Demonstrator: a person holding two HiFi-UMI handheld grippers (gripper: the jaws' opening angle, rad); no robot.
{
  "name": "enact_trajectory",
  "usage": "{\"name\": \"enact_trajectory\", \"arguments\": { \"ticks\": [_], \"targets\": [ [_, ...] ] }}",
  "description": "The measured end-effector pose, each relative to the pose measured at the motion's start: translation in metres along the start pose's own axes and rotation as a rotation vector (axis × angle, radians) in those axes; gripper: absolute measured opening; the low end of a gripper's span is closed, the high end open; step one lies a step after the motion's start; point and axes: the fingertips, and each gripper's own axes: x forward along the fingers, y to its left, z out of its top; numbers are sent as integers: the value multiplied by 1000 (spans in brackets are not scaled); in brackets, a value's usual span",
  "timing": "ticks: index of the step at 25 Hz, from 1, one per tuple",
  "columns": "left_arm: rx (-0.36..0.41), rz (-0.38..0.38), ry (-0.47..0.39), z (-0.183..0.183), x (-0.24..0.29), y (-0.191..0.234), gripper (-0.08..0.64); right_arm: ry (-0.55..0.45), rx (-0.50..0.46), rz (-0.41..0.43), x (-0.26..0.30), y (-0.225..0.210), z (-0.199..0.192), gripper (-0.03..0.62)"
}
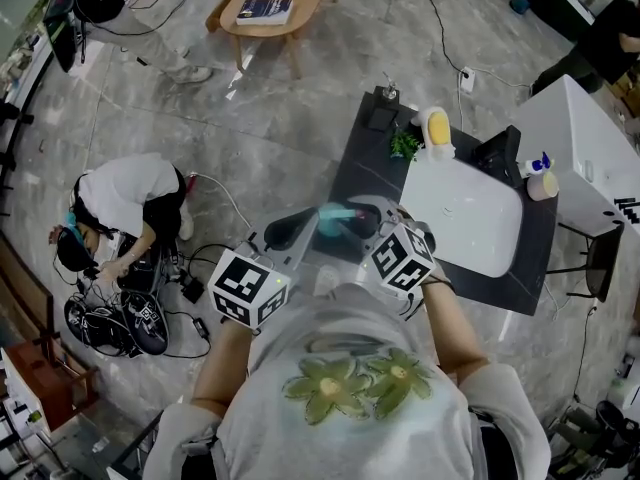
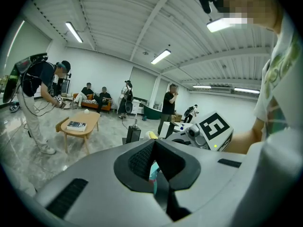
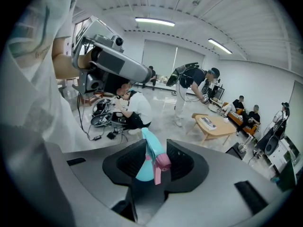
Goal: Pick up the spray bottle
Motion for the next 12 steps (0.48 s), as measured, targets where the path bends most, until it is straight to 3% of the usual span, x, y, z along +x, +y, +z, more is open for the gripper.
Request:
{"name": "enact_trajectory", "arguments": {
  "ticks": [12],
  "targets": [
    [-7, 23, 15, -6, 3, 2, 9, -18, 49, 51, 10, 8, -8, 118]
  ]
}}
